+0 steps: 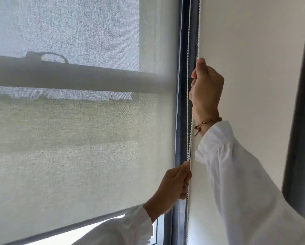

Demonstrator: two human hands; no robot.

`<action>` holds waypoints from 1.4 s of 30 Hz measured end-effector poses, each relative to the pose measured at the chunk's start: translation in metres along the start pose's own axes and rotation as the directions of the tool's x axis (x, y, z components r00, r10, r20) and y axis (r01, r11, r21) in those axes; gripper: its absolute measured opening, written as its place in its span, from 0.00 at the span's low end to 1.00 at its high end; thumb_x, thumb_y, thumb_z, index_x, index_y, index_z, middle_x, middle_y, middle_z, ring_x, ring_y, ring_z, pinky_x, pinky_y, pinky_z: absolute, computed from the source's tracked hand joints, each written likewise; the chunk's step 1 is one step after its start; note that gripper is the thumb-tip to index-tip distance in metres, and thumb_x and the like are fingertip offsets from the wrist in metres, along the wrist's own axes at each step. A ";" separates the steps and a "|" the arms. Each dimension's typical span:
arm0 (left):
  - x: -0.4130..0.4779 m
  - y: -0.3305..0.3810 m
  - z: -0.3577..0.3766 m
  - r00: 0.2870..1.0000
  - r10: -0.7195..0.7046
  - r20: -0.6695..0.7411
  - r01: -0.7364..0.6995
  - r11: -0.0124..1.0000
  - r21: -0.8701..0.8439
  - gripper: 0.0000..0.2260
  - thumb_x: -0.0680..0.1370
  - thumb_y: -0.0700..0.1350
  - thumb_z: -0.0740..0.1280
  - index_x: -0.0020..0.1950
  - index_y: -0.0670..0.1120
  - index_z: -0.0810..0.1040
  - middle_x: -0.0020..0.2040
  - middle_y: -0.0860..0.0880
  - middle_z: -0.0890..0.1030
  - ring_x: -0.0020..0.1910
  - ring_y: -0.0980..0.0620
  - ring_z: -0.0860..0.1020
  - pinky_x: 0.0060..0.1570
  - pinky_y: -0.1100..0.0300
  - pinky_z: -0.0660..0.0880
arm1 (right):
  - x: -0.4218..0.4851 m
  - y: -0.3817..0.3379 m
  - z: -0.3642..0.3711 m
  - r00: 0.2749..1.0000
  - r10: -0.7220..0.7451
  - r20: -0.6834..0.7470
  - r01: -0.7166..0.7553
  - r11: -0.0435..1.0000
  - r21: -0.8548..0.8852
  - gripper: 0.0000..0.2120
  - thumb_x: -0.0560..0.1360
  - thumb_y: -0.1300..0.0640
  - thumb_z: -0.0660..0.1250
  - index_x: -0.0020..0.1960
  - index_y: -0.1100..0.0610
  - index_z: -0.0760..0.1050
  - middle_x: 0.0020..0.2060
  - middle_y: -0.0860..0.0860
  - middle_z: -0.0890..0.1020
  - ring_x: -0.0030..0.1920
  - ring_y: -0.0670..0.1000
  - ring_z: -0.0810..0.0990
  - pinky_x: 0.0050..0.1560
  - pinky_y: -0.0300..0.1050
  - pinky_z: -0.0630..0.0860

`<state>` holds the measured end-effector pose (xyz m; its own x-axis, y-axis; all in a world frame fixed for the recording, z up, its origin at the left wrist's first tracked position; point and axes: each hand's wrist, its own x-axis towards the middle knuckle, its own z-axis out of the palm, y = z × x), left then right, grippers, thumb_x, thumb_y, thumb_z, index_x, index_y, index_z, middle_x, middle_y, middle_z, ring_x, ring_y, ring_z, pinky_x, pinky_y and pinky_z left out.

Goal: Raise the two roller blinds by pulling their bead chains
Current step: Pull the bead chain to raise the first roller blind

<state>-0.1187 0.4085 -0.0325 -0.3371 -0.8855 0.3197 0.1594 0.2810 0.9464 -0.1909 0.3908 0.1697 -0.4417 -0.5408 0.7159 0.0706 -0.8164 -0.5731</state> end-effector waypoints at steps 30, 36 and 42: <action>0.137 0.088 -0.008 0.921 0.358 -0.155 -0.381 0.909 -0.167 0.19 0.80 0.49 0.55 0.30 0.46 0.67 0.18 0.54 0.64 0.15 0.59 0.59 0.16 0.69 0.55 | 0.008 0.151 -0.048 0.762 0.440 0.475 -0.566 0.809 0.158 0.30 0.77 0.37 0.45 0.59 0.57 0.74 0.57 0.56 0.79 0.60 0.54 0.76 0.62 0.52 0.71; 0.121 0.009 -0.016 0.980 0.118 -0.160 -0.135 0.986 -0.099 0.18 0.79 0.52 0.57 0.30 0.48 0.65 0.19 0.55 0.61 0.16 0.59 0.57 0.17 0.68 0.52 | 0.061 0.105 -0.015 0.846 0.331 0.418 -0.431 0.886 0.171 0.19 0.78 0.43 0.54 0.45 0.57 0.75 0.32 0.49 0.82 0.32 0.48 0.81 0.34 0.42 0.76; 0.113 -0.021 -0.024 0.996 0.033 -0.084 -0.036 0.999 -0.035 0.17 0.80 0.50 0.55 0.31 0.47 0.65 0.19 0.54 0.63 0.18 0.59 0.58 0.19 0.68 0.57 | 0.064 0.099 0.013 0.997 0.058 0.040 -0.054 0.994 -0.094 0.28 0.77 0.46 0.57 0.20 0.51 0.60 0.15 0.44 0.62 0.22 0.47 0.60 0.28 0.45 0.60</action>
<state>-0.1384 0.2938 -0.0172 -0.2522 -0.9037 0.3460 0.2038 0.3000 0.9319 -0.2005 0.2733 0.1637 -0.4003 -0.5949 0.6970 0.0099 -0.7634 -0.6459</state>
